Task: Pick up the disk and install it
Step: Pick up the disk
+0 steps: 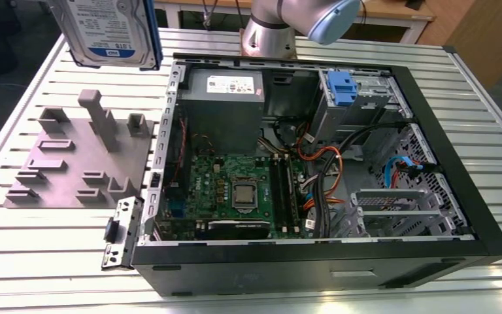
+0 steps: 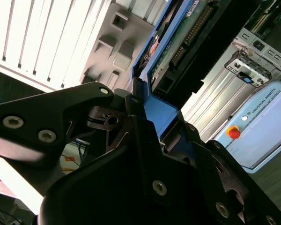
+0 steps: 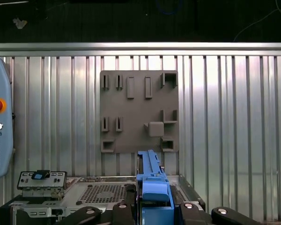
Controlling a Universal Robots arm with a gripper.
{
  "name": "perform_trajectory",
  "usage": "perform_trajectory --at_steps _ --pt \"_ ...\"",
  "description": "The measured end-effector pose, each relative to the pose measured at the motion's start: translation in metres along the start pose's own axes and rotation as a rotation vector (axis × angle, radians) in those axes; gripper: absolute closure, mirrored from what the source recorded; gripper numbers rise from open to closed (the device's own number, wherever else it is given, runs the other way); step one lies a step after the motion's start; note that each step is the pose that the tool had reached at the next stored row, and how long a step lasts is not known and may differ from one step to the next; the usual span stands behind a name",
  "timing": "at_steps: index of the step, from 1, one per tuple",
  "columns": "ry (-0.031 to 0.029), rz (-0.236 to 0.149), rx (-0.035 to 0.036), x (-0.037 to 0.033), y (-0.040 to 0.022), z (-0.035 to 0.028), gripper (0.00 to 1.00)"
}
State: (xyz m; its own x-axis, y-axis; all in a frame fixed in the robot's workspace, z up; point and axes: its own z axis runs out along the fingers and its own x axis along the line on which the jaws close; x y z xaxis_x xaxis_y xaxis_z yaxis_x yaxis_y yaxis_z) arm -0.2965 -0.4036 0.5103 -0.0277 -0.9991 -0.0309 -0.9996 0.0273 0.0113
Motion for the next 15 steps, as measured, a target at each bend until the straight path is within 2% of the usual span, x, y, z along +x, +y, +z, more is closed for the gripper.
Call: perform_trajectory --at_steps 4,15 --pt "-0.0001 0.000 0.0001 0.0000 -0.0020 0.0000 0.63" --pt "0.0000 0.000 0.0000 -0.0001 -0.0026 0.0000 0.63"
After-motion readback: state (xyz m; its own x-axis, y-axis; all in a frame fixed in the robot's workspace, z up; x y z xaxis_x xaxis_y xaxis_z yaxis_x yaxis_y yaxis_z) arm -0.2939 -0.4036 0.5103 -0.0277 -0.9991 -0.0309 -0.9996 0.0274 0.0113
